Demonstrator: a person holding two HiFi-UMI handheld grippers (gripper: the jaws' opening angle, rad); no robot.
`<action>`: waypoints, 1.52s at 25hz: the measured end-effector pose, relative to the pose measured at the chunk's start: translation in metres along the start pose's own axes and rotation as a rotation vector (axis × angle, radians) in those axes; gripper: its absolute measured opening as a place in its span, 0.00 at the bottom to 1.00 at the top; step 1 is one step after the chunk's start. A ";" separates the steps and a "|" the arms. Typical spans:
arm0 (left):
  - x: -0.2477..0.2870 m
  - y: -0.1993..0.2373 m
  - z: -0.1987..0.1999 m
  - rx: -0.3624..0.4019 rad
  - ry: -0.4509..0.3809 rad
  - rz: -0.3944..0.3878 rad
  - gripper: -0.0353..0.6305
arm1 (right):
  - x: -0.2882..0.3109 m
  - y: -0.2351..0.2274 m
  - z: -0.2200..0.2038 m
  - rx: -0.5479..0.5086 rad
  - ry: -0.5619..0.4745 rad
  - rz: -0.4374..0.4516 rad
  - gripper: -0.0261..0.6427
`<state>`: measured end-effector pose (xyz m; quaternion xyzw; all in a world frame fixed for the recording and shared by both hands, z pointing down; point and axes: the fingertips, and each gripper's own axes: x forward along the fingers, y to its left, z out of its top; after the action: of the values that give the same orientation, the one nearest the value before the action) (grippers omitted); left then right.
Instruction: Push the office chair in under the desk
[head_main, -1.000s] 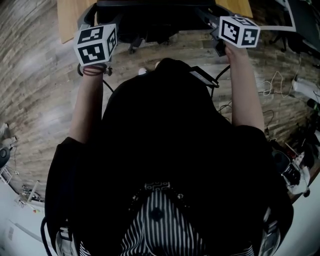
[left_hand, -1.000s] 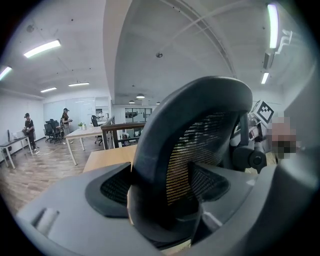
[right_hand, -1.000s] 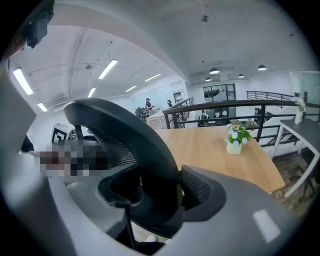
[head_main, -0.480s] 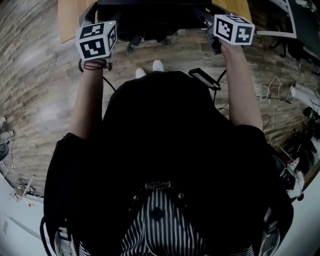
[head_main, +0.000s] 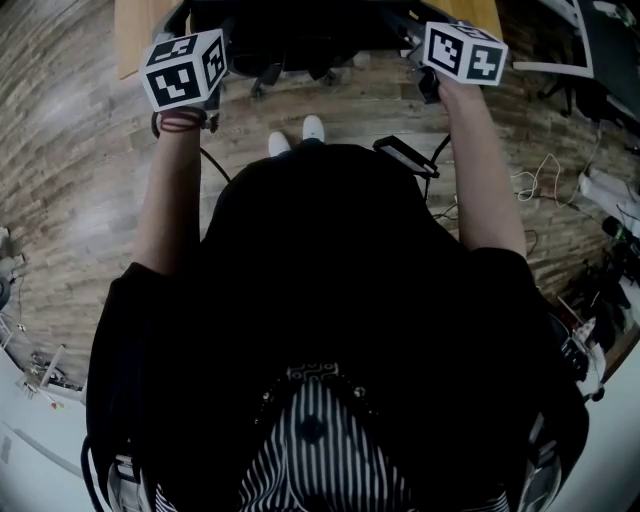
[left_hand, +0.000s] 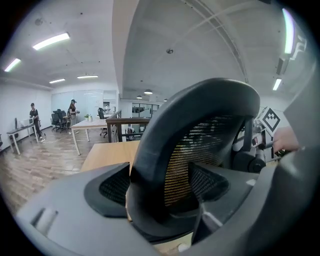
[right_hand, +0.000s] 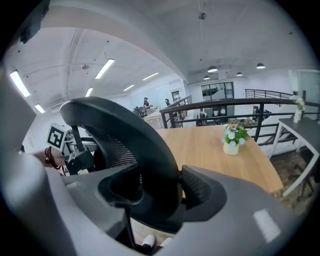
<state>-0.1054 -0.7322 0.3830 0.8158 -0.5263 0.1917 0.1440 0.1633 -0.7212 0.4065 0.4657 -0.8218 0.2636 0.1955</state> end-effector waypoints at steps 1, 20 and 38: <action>-0.003 -0.002 -0.001 -0.008 0.002 -0.003 0.60 | -0.003 0.000 -0.002 0.002 0.005 -0.011 0.43; -0.081 -0.100 0.020 -0.001 -0.119 -0.267 0.06 | -0.077 0.069 -0.014 -0.091 -0.096 0.093 0.04; -0.086 -0.133 0.009 0.052 -0.111 -0.383 0.06 | -0.071 0.092 -0.017 -0.105 -0.090 0.148 0.04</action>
<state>-0.0148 -0.6136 0.3312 0.9137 -0.3638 0.1289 0.1276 0.1197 -0.6247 0.3569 0.4043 -0.8746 0.2126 0.1625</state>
